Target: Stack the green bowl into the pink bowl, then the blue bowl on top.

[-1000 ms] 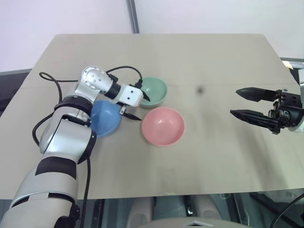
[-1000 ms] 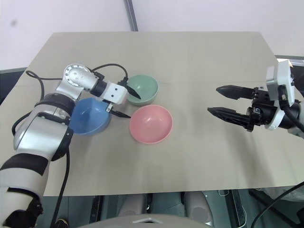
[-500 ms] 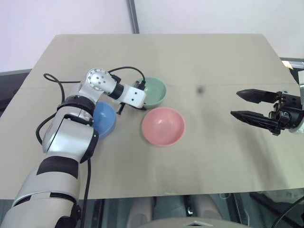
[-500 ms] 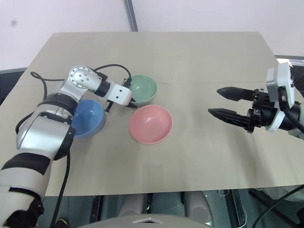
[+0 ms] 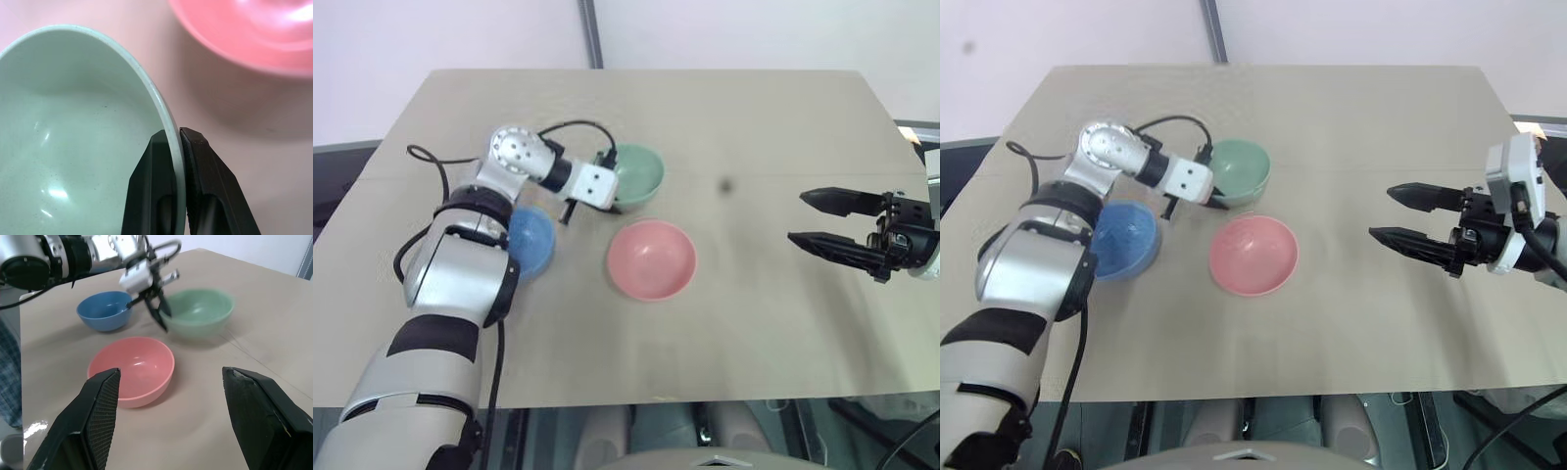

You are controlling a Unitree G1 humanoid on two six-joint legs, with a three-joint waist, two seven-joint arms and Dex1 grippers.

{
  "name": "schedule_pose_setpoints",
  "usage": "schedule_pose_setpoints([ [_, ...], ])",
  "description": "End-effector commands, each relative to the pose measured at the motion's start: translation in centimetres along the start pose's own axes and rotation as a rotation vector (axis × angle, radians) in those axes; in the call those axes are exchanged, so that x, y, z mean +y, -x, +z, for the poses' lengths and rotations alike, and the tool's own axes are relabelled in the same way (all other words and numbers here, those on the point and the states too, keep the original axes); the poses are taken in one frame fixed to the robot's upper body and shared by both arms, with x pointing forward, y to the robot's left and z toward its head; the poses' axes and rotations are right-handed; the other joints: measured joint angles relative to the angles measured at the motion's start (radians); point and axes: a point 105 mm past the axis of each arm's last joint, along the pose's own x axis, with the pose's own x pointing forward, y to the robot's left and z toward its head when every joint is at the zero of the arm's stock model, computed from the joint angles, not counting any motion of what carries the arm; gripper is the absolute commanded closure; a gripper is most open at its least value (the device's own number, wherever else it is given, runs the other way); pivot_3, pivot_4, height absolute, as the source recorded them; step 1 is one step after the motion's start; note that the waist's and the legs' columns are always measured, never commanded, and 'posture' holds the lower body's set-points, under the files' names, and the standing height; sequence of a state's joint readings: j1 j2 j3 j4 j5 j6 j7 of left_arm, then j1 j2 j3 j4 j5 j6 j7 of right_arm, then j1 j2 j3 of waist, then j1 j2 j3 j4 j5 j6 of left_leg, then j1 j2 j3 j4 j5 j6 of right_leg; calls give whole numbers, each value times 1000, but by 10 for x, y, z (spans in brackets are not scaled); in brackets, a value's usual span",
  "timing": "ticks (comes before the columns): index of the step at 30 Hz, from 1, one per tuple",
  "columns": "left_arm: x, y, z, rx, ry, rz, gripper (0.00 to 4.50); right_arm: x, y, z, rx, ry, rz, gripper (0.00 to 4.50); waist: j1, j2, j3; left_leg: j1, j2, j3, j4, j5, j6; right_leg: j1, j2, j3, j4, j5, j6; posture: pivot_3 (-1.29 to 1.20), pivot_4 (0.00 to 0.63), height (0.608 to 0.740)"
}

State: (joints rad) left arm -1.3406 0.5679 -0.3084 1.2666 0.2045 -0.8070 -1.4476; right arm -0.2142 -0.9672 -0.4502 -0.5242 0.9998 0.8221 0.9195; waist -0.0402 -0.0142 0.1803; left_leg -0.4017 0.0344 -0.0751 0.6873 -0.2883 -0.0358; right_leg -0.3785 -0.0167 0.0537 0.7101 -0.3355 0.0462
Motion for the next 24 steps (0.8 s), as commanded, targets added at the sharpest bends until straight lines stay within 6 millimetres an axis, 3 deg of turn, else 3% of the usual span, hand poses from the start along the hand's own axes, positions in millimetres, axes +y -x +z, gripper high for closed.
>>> schedule_pose_setpoints([
  [1, 38, 28, 30, -69, -97, 132, 4440, 3, 4, 12, -21, 55, -6, 818, -1, 0, 0, 0, 0, 0, 0, 0, 0, 0, 0, 0, 0, 0, 0, 0, 150, 740],
  [8, 45, 45, 67, -192, -244, 124, 4440, 3, 5, 11, -19, 52, -6, 818, -4, 0, 0, 1, 1, 0, 0, 1, -2, 0, 0, 0, 1, 0, 0, 0, 150, 740],
  [15, 5, 48, 104, -309, -346, -43, 4440, 2, 6, 11, -20, 54, -8, 818, -5, 1, 1, 1, 2, 1, 0, 1, -2, 0, 1, 3, 1, 0, 0, 0, 150, 740],
  [24, -46, 42, 102, -324, -305, -232, 4440, 1, 5, 12, -19, 57, -4, 818, -1, 1, 1, 3, 1, 1, 1, 1, -1, 1, 1, 2, 1, 0, 0, 0, 150, 740],
])
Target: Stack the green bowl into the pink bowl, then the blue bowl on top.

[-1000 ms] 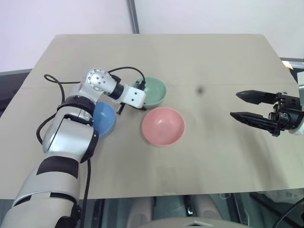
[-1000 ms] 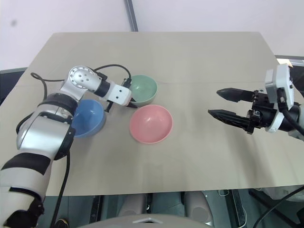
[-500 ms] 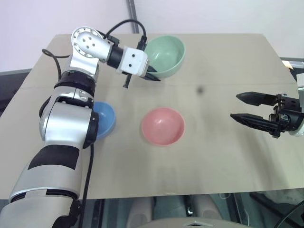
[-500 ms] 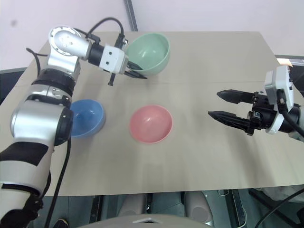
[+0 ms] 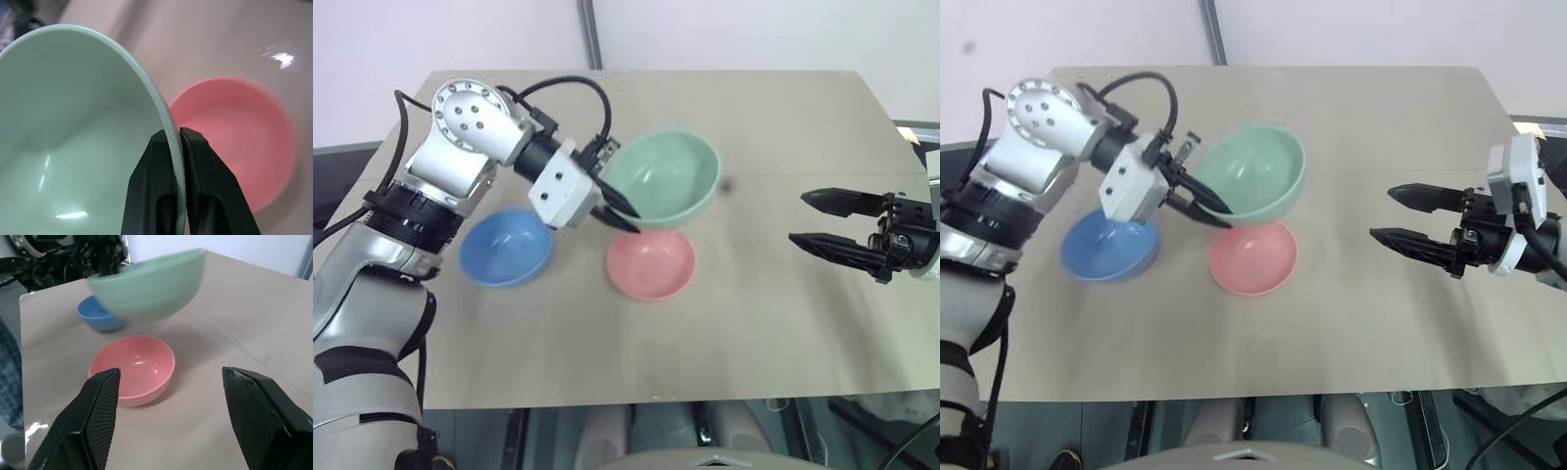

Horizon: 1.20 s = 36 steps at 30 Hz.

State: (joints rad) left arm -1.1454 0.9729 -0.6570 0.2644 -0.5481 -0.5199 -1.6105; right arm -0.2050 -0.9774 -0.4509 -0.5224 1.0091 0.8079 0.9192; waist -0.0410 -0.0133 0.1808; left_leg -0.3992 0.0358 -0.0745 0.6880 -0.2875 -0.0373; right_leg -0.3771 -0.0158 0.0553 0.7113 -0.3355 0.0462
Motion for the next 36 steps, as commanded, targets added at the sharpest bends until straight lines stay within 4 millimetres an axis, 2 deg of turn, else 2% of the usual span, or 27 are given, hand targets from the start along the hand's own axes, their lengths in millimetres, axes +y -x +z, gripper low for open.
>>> schedule_pose_setpoints([
  [1, -9, 1, 5, -5, 9, -36, 4440, 1, 4, 11, -17, 54, -7, 818, 0, 0, 0, 0, 0, 0, 0, 0, 0, 0, 0, 0, 0, 0, 0, 0, 150, 740],
  [8, -25, -10, -8, 14, 11, -86, 4440, 0, 4, 11, -18, 56, -9, 818, 1, 0, 0, 0, 0, 0, 0, -1, 1, 0, 0, 0, 0, 0, 0, 0, 150, 740],
  [13, -27, -16, -10, -2, 4, -99, 4440, 0, 5, 12, -18, 58, -12, 818, 1, 0, 0, 0, 0, 0, 0, -1, 1, 0, 0, 0, 0, 0, 0, 0, 150, 740],
  [16, -26, -19, -11, -10, -13, -91, 3350, 1, 5, 12, -20, 60, -16, 818, 1, 0, 0, 0, 0, 0, 0, -1, 1, 0, 0, 0, 0, 0, 0, 0, 150, 740],
  [20, -22, -22, -13, -19, -46, -76, 1259, 1, 5, 11, -21, 61, -21, 818, 1, 0, 0, 0, 0, 0, 0, -1, 1, 0, 0, 0, 0, 0, 0, 0, 150, 740],
  [22, -23, -22, -15, -6, -39, -86, 340, 1, 5, 11, -21, 60, -21, 818, 1, 0, 0, 0, 0, 0, 0, -1, 1, 0, 0, 0, 0, 0, 0, 0, 150, 740],
  [23, -21, -21, -15, -5, -42, -82, 69, 1, 5, 11, -21, 59, -21, 818, 1, 0, 0, 0, 0, 0, 0, -1, 1, 0, 0, 0, -1, 0, 0, 0, 150, 740],
  [26, -12, -16, -15, -1, -48, -48, 69, 1, 5, 11, -20, 59, -21, 818, 1, 0, 0, 0, 0, 0, 0, -1, 1, 0, 0, 0, -1, 0, 0, 0, 150, 740],
  [31, 18, 14, -12, 12, 33, 100, 69, 1, 6, 10, -17, 57, -19, 818, 2, 0, 0, -1, 0, 0, 0, -1, 2, 0, 0, 0, 0, 0, 0, 0, 150, 740],
  [34, 20, 32, -11, 47, 81, 143, 69, 2, 6, 9, -15, 55, -15, 818, -3, 0, 0, -1, 0, 0, 0, -1, 2, 0, 0, 0, -1, 0, 0, 0, 150, 740],
  [36, 14, 48, -13, 107, 131, 157, 69, 2, 6, 9, -15, 50, -11, 818, -8, 1, 0, 0, 0, 1, -1, -1, 1, -1, 1, 1, -1, 0, 0, 0, 150, 740],
])
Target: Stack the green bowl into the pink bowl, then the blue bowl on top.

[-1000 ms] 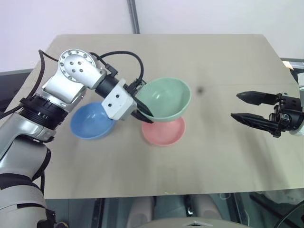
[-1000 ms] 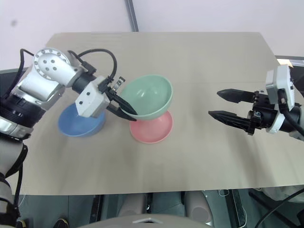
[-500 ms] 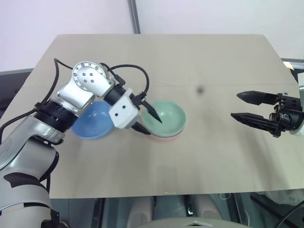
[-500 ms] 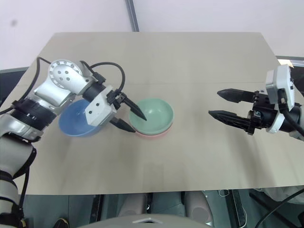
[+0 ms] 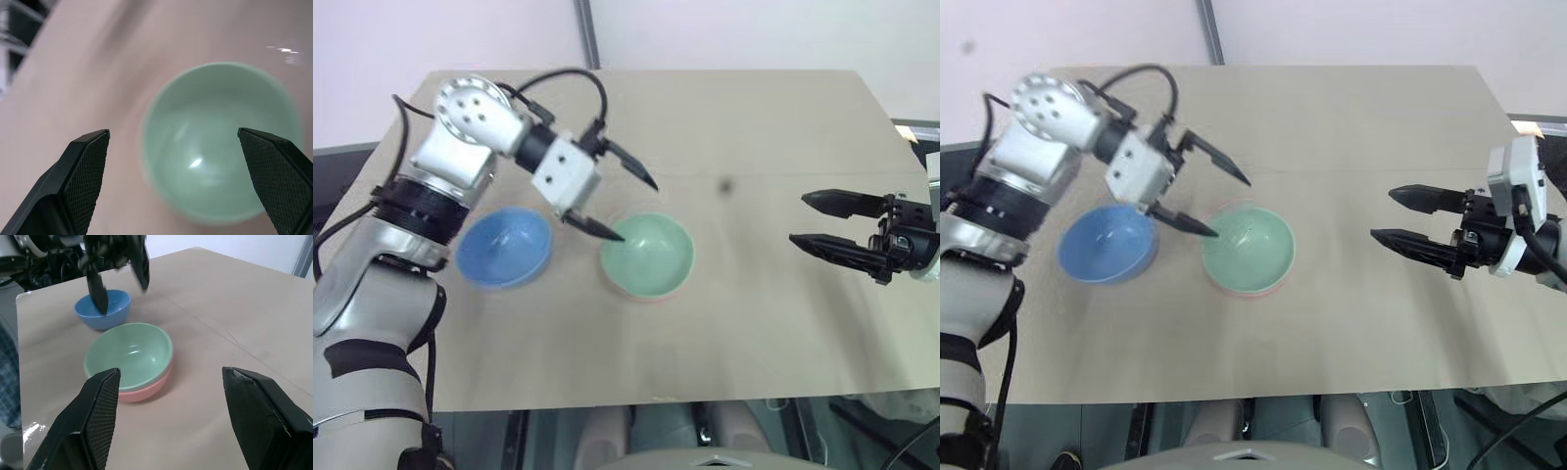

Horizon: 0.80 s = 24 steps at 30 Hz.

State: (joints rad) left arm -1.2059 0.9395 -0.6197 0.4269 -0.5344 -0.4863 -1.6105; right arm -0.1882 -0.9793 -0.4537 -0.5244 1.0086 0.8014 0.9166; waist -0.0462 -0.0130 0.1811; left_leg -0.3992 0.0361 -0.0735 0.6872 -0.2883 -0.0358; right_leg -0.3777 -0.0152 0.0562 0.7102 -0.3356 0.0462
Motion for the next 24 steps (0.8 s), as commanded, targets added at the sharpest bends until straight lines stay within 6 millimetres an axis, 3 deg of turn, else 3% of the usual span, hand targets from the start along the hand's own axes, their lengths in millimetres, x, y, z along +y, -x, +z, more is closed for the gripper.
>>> schedule_pose_setpoints([
  [1, -3, 35, -1, 99, 70, 50, 69, 1, 6, 11, -19, 54, -4, 818, -4, 0, 0, 0, 0, 0, 0, 0, 0, -1, 0, 0, 0, 0, 0, 0, 150, 740],
  [5, -36, 60, -12, 237, 206, 9, 69, 0, 5, 9, -19, 49, 3, 818, -9, 1, 0, 0, 1, 0, -1, 1, -1, -1, 1, 0, 0, 0, 0, 0, 150, 740],
  [12, -97, 92, -14, 356, 476, -17, 69, -2, 4, 6, -21, 44, 12, 818, 4, 1, 1, 0, 1, 0, 0, 0, 0, -1, 0, 0, 1, 0, 0, 0, 150, 740],
  [20, -162, 88, -19, 377, 640, -121, 69, 13, 4, 22, -135, 26, 151, 818, 9, 3, 2, 1, 1, 1, -1, 0, 1, 0, 0, 0, 1, 0, 0, 0, 150, 740],
  [24, -181, 82, -25, 383, 679, -128, 69, 21, 9, 34, -187, 16, 227, 818, 8, 4, 3, 1, 1, 1, -1, -1, 1, 0, 0, 0, 1, 0, 0, 0, 150, 740],
])
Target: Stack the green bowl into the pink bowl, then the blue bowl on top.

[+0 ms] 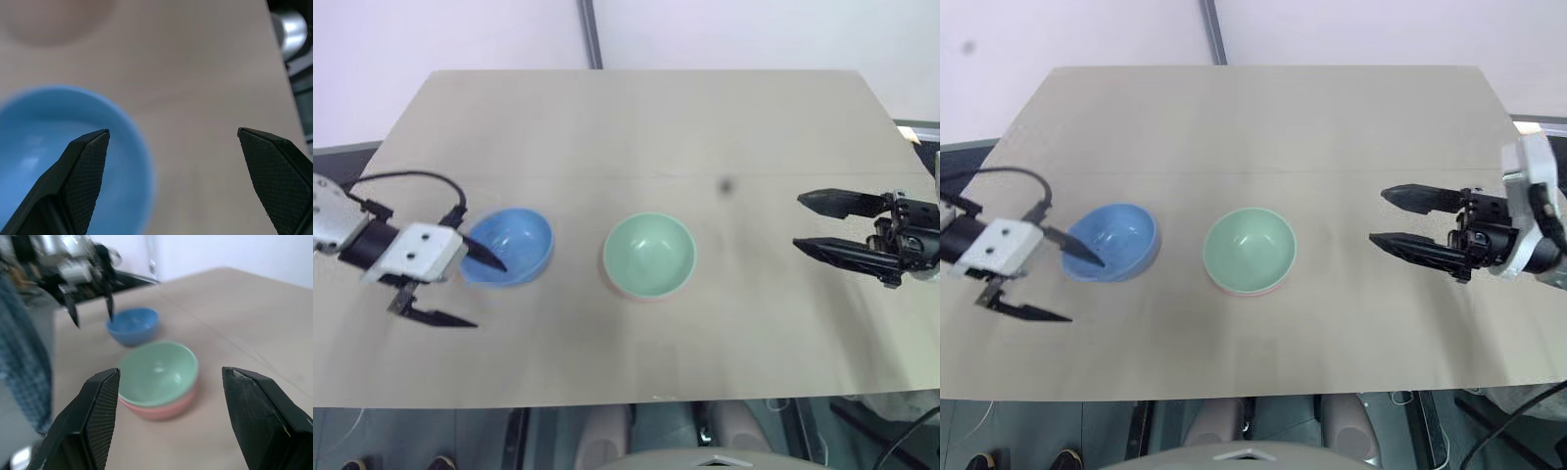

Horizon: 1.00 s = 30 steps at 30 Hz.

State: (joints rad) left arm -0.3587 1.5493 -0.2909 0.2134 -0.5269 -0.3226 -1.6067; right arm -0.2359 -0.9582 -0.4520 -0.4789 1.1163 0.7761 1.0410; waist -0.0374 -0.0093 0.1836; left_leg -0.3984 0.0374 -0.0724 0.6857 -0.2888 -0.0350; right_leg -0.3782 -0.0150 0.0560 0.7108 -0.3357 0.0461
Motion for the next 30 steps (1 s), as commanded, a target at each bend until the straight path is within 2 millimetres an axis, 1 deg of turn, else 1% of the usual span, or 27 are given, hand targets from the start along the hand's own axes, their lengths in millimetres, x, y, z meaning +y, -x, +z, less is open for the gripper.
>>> schedule_pose_setpoints([
  [1, -1, 2, -4, 23, -22, 41, 69, 9, 6, 22, -70, 38, 54, 818, 0, 0, 0, 0, 0, 0, 0, 0, 0, 0, 0, 0, 0, 0, 0, 0, 150, 740],
  [3, -5, -4, -11, 31, -11, 35, 69, 10, 7, 26, -82, 34, 63, 818, -1, 1, 1, 0, 0, 1, 0, 0, 0, 0, 0, 0, 0, 0, 0, 0, 150, 740],
  [7, -3, -13, -22, 55, -10, 62, 69, 10, 6, 28, -79, 31, 70, 818, -1, 2, 1, 1, 0, 1, -1, 0, 0, 0, 0, 1, 0, 0, 0, 0, 150, 740],
  [12, -3, -27, -36, 98, -44, 38, 69, 8, 7, 28, -71, 34, 56, 818, -1, 2, 1, 0, 0, 2, -1, 0, 0, 0, 0, 2, 0, 0, 0, 0, 150, 740],
  [15, 6, -33, -38, 106, -93, 51, 69, 7, 7, 27, -66, 38, 49, 818, 0, 3, 1, 0, 0, 2, -1, 0, 0, -1, 0, 2, 0, 0, 0, 0, 150, 740],
  [17, 17, -34, -34, 83, -138, 96, 69, 7, 7, 27, -64, 39, 45, 818, 2, 3, 1, 1, 0, 2, -1, 0, 0, 0, 0, 2, 0, 0, 0, 0, 150, 740],
  [18, 24, -34, -32, 71, -153, 121, 69, 7, 8, 27, -62, 39, 42, 818, 2, 3, 1, 1, 0, 2, -1, 0, 0, 0, 0, 1, 0, 0, 0, 0, 150, 740],
  [21, 33, -31, -28, 57, -183, 143, 69, 7, 8, 27, -57, 39, 35, 818, 0, 2, 1, 0, 0, 2, 0, 0, 0, 0, 0, 2, 1, 0, 0, 0, 150, 740],
  [25, 36, -29, -32, 82, -180, 125, 1096, 7, 8, 26, -52, 36, 28, 818, -6, 3, 1, 0, 0, 2, -1, 0, 0, -1, 0, 2, 1, 0, 0, 0, 150, 740],
  [30, 39, -29, -30, 82, -187, 117, 3486, 6, 8, 25, -48, 37, 20, 818, -4, 3, 1, 1, 0, 2, 0, 0, 0, -1, 0, 2, 1, 0, 0, 0, 150, 740],
])
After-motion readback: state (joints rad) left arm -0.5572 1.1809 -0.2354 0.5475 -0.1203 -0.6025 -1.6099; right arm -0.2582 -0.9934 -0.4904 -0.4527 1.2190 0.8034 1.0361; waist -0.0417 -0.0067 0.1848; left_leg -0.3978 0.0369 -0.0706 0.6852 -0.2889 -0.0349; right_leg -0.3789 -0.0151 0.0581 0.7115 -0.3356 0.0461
